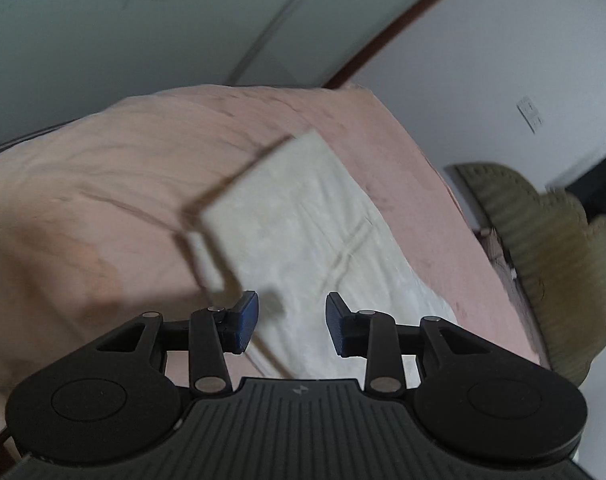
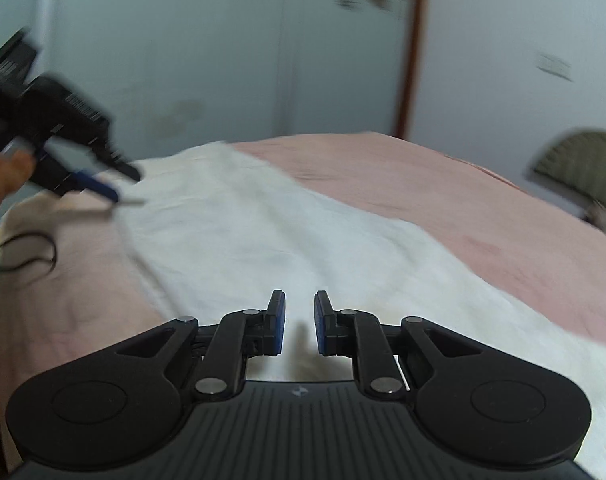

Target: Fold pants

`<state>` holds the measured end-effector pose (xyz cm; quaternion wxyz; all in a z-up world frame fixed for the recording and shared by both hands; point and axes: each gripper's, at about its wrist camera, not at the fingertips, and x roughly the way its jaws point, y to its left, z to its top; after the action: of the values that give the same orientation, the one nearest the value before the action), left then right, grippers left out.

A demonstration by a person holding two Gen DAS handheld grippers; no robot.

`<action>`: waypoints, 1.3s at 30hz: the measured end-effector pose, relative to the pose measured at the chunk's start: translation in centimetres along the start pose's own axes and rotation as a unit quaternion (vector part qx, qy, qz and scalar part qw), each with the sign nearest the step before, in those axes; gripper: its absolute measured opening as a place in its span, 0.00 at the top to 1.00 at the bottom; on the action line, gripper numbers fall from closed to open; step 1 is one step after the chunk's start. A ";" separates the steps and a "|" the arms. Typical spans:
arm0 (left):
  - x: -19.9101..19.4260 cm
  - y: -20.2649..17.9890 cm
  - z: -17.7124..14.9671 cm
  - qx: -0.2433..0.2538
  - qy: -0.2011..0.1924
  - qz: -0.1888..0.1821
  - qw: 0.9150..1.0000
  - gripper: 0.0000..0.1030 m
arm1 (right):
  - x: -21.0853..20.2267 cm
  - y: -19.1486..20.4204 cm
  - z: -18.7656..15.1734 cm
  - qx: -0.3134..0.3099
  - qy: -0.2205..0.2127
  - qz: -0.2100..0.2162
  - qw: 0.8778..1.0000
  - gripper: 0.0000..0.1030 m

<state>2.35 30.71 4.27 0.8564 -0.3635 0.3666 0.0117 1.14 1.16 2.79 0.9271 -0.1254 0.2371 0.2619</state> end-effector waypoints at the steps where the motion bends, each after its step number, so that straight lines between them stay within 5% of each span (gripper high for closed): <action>1: -0.3 0.5 0.3 -0.010 0.001 -0.004 1.000 0.61 | 0.5 1.0 0.3 -0.018 0.000 0.010 1.000 0.85; 7: -0.6 2.1 0.5 -0.030 0.006 0.007 1.000 0.59 | 1.8 5.6 1.4 -0.113 -0.012 0.035 0.993 0.85; 12: 0.0 2.4 0.5 -0.042 0.003 0.007 0.999 0.60 | 2.8 5.8 1.5 -0.109 0.003 0.041 0.993 0.85; 14: 0.4 2.2 0.3 -0.036 0.003 0.030 0.999 0.82 | 2.9 5.7 1.6 -0.099 0.006 0.044 0.994 0.85; 19: 0.5 4.0 0.2 -0.077 0.010 0.010 0.997 0.82 | 1.8 6.0 1.7 -0.107 -0.002 0.052 0.993 0.84; 20: 0.5 4.0 0.2 -0.080 0.011 0.007 0.997 0.82 | 1.8 6.3 1.6 -0.119 0.003 0.055 0.991 0.76; 23: 0.2 4.2 0.1 -0.085 0.010 -0.008 0.996 0.75 | 2.0 7.8 0.8 -0.169 0.015 0.040 0.985 0.32; 28: 0.3 4.0 -0.6 -0.097 0.020 -0.054 0.994 0.34 | 3.2 9.2 0.9 -0.204 0.010 0.008 0.979 0.30; 35: 1.6 2.0 -2.0 -0.078 0.033 -0.086 0.993 0.16 | 7.2 9.7 3.1 -0.204 -0.004 -0.003 0.979 0.32; 39: 2.9 0.3 -2.3 -0.064 0.021 -0.087 0.994 0.08 | 7.6 6.5 5.0 -0.092 -0.009 0.029 0.995 0.33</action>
<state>3.01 28.74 1.18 0.8212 -0.4482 0.3499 -0.0475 5.12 11.56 2.50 0.9057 -0.2007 0.2071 0.3107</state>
